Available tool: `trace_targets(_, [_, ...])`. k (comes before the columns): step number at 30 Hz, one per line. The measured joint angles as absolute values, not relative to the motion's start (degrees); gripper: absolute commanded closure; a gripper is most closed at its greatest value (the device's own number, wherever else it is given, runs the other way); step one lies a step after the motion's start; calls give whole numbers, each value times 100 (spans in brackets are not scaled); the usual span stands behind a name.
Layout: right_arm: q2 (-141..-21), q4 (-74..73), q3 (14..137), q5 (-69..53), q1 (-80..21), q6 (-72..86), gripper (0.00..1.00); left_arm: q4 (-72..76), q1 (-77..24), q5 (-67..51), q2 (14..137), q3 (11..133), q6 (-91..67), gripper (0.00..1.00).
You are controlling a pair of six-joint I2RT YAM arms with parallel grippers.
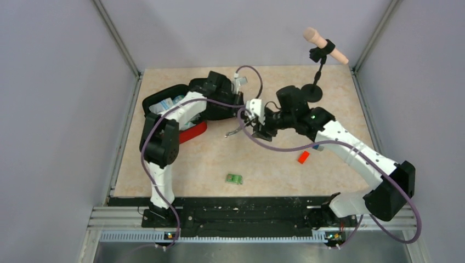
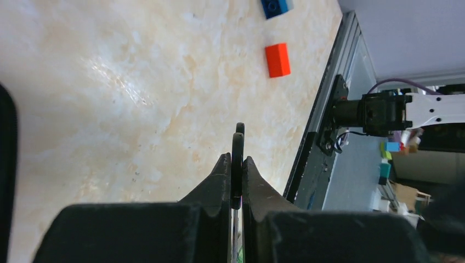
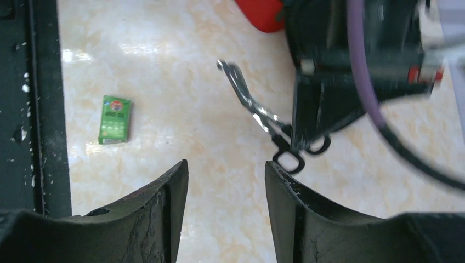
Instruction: Organize the medicine kit
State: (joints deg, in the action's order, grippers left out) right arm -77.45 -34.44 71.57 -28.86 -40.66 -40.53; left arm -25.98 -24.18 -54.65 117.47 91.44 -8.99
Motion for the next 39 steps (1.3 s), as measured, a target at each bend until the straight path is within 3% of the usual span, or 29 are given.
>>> trace_targets(6, [-7852, -2808, 7164, -2777, -3476, -2884, 50, -3055, -1848, -5057, 10530, 9268, -725, 100])
trace_targets(11, [-8444, -2075, 7170, -2571, -3391, -1988, 55, -3520, -1116, -4058, 9675, 9194, -200, 100])
trace_targets(21, [-10355, -578, 7717, -2716, -2740, -285, 55, -3524, -357, -2886, 8005, 7791, 235, 100])
trace_targets(23, [-10816, -290, 7933, -2845, -2521, 257, 49, -3522, -202, -2805, 7905, 7708, 233, 100])
trace_targets(27, [-11666, 379, 8103, -3269, -2104, 1656, 28, -3522, 233, -2794, 7662, 7483, 209, 100])
trace_targets(33, [-11966, 1750, 7225, -3664, -1942, 3870, 2, -3597, 537, -2884, 7330, 7218, 165, 100])
trace_targets(39, [-12182, 3844, 6292, -3599, -2082, 5988, 1, -3616, 565, -2945, 7249, 7078, 117, 100])
